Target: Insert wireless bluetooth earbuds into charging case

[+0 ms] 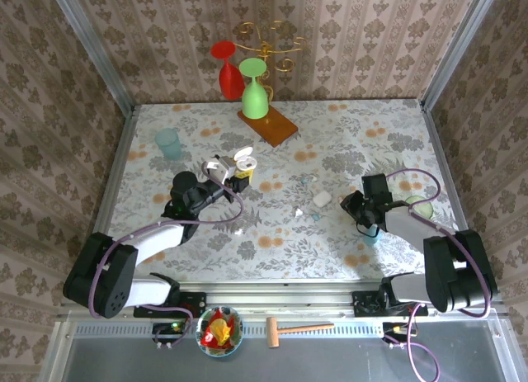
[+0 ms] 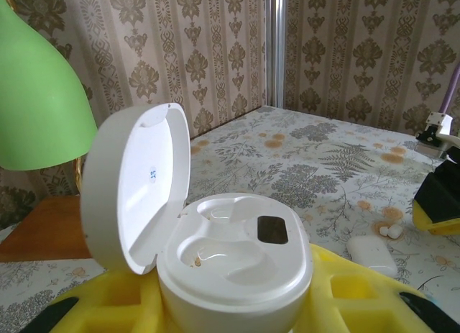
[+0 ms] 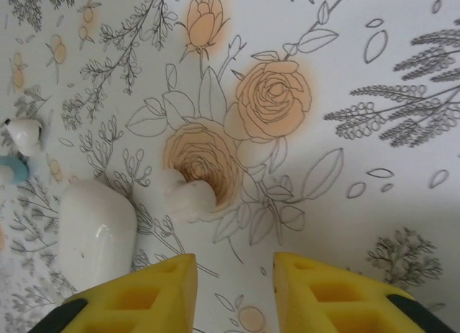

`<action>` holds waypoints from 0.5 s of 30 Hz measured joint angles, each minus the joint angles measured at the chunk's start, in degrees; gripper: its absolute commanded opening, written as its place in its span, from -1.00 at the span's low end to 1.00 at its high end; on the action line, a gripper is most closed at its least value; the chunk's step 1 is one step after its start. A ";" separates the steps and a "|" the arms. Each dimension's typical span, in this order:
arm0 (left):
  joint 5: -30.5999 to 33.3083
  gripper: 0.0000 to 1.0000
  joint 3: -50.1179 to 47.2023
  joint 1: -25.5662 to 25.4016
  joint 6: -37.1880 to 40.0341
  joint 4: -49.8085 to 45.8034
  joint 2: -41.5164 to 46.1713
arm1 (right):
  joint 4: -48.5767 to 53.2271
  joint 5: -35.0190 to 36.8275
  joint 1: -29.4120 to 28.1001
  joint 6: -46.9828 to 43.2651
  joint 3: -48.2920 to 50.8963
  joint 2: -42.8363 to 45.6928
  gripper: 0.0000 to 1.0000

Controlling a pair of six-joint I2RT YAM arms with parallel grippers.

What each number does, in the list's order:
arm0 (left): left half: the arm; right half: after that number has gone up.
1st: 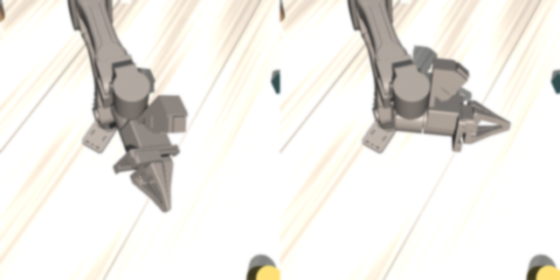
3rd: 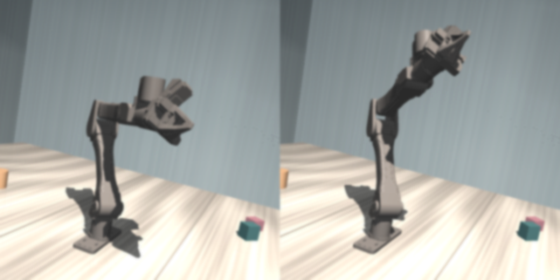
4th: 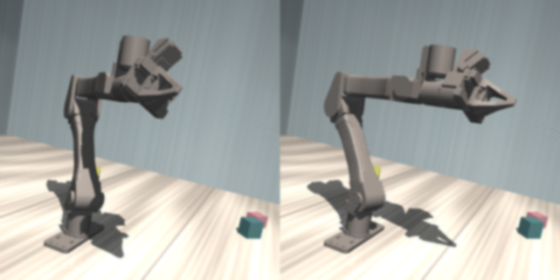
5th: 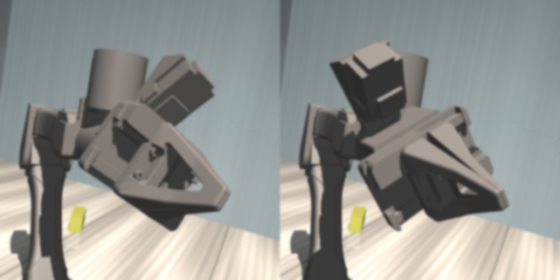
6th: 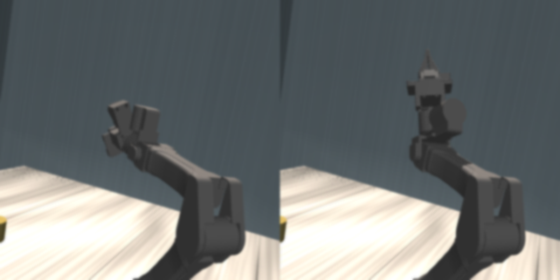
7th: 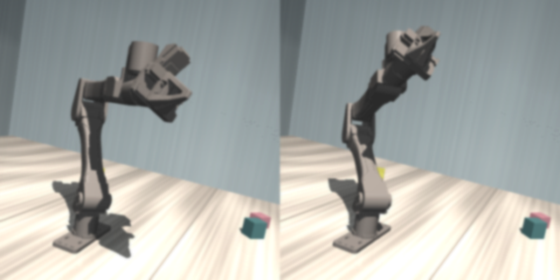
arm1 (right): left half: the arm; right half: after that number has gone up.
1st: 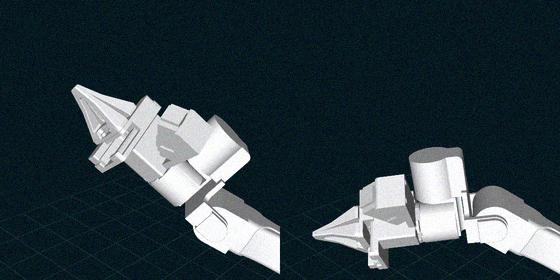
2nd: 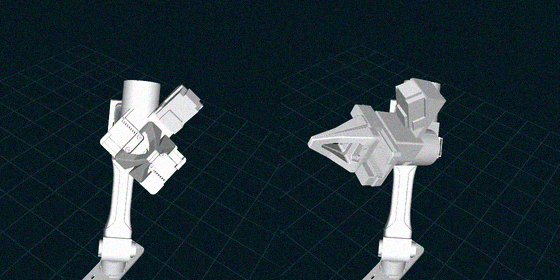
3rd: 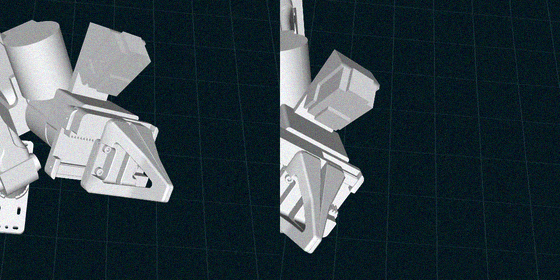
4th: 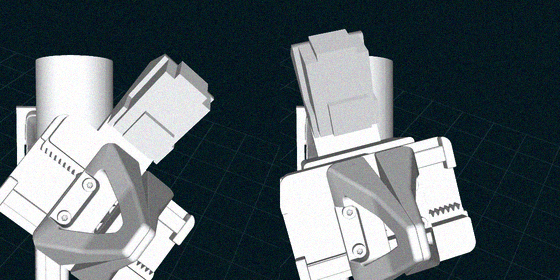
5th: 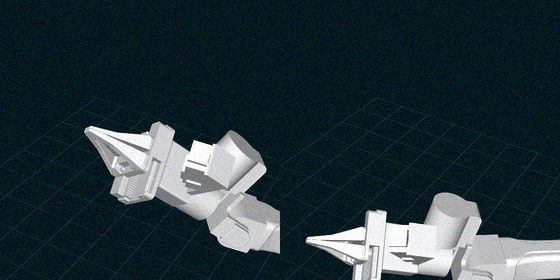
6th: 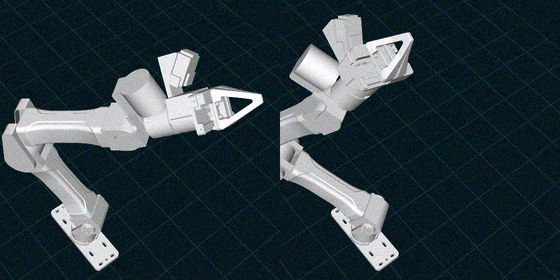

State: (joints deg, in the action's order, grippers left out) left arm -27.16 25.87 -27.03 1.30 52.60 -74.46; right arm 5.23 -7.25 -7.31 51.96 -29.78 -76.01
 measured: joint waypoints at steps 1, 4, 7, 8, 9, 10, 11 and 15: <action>0.00 -0.92 0.00 0.00 0.00 0.13 -0.09 | -0.83 -0.39 0.13 0.35 0.00 -0.57 -0.36; 0.00 -0.92 0.00 0.00 0.00 0.24 -0.09 | -2.91 -1.25 0.39 0.79 -0.07 -2.54 -0.36; 0.00 -0.92 0.00 0.00 0.00 0.26 -0.09 | -4.20 -2.34 0.72 0.79 -0.85 -5.40 -0.40; 0.00 -0.92 0.00 0.00 0.00 0.28 -0.09 | -4.13 -2.82 0.92 0.79 -1.16 -5.68 -0.41; 0.00 -0.92 0.00 0.00 0.02 0.31 -0.09 | -4.22 -3.34 1.14 0.76 -1.40 -5.99 -0.43; 0.00 -0.92 0.00 0.00 0.00 0.31 -0.09 | -4.20 -3.56 1.16 0.72 -1.70 -6.47 -0.44; 0.00 -0.92 0.00 0.00 0.00 0.31 -0.09 | -4.07 -3.74 1.20 0.70 -1.97 -6.86 -0.44; 0.00 -0.92 0.00 0.00 0.00 0.28 -0.09 | -3.45 -4.26 1.51 0.13 -2.93 -7.76 -0.45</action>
State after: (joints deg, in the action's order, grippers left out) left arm -27.16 25.87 -27.03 1.30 52.88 -74.54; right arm 1.78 -11.51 -5.80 52.10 -32.71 -83.77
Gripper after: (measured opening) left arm 0.344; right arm 0.277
